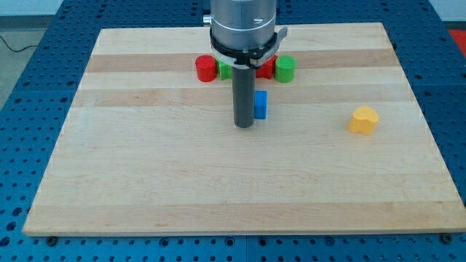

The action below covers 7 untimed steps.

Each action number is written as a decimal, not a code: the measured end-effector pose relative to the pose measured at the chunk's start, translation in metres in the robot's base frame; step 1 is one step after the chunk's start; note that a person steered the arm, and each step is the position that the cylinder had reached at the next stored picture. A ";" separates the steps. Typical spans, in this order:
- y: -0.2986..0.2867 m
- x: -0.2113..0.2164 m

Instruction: Push the blue cube to the bottom of the blue triangle

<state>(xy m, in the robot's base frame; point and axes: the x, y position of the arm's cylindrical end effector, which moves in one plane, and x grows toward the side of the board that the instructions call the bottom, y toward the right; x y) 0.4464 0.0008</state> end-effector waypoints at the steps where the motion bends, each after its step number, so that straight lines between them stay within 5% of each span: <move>1: 0.002 0.000; 6: 0.013 -0.014; 7: 0.050 -0.003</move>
<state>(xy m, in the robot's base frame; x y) 0.4435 0.0509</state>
